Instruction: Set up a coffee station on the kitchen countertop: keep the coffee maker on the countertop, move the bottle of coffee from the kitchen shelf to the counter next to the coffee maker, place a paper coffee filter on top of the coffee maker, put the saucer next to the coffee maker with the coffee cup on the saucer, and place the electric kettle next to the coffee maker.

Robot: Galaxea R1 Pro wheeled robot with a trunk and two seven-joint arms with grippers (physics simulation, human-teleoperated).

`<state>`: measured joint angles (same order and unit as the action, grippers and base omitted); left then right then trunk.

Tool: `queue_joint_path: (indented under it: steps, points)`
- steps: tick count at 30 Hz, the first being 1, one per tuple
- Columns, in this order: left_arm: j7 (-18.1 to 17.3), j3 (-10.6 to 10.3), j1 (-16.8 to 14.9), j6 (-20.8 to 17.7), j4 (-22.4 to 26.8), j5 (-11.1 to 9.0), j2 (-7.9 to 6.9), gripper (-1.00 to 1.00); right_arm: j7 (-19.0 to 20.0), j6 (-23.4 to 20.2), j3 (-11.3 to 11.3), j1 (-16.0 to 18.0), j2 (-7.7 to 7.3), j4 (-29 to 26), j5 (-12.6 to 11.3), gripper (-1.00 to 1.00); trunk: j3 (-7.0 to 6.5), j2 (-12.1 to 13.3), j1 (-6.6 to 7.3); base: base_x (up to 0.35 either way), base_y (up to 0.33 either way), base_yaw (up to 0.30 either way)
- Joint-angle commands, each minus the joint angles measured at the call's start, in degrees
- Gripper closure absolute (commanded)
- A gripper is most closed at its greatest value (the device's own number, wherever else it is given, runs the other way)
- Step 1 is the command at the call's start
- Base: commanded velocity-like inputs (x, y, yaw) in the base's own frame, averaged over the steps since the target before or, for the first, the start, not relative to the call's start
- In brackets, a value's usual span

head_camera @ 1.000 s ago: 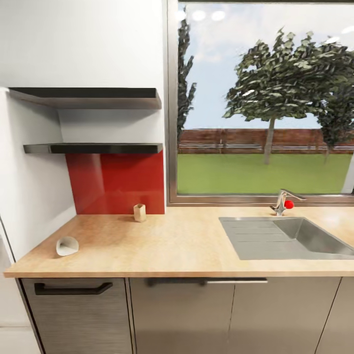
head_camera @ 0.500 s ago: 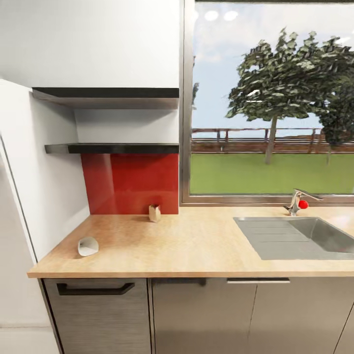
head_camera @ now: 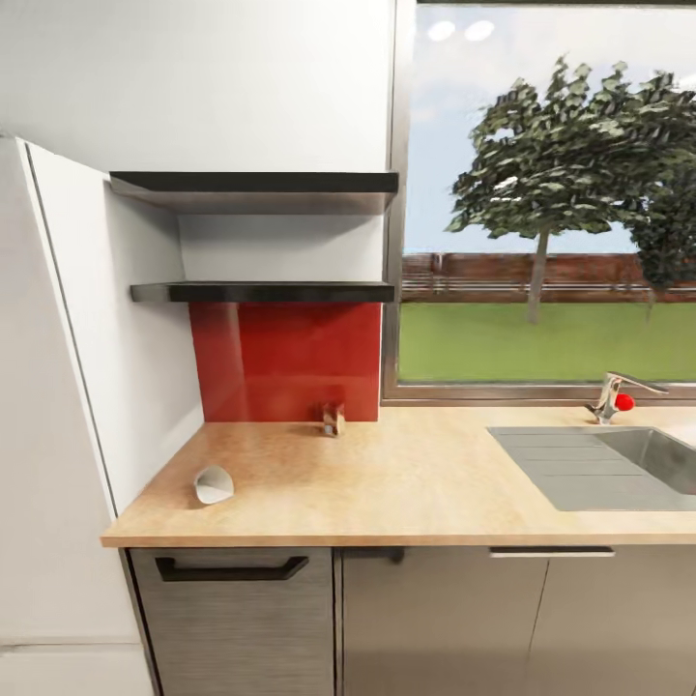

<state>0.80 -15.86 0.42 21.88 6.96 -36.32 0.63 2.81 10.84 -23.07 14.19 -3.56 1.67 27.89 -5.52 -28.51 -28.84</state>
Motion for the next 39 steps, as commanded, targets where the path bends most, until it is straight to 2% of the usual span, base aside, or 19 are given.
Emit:
queue_joint_path:
  steps: [1,27,31,36,39]
  points:
    - [0.08,-0.48,0.03,0.14,0.07,-0.52,-0.02,-1.0,0.09,0.31,-0.49,0.05,-0.04,0.18,0.33,-1.0,0.0,-0.03,-0.02,0.0,0.345,0.0]
    - [0.08,-0.59,0.06,0.18,0.07,-0.07,-0.02,-1.0,0.08,0.52,-0.5,0.05,-0.06,0.18,0.31,-1.0,0.0,-0.03,-0.02,0.0,0.345,0.0]
    - [0.08,-0.81,0.02,-0.27,0.07,-0.09,-0.11,-1.0,0.25,0.29,-0.53,0.09,-0.18,0.18,-0.66,-1.0,0.0,-0.03,-0.02,-0.084,0.208,0.0]
    - [0.08,-0.69,0.06,-0.46,0.07,-0.32,-0.17,-1.0,0.58,-0.49,-2.19,0.12,-0.34,-0.63,-1.18,-1.0,0.0,-0.03,-0.02,-0.081,0.055,0.0]
    - [0.08,-0.67,0.04,-0.41,0.07,-0.51,-0.19,-1.0,0.77,-0.61,-2.98,0.13,0.11,-3.83,-1.42,-1.0,0.0,-0.03,-0.02,-0.019,0.013,0.0]
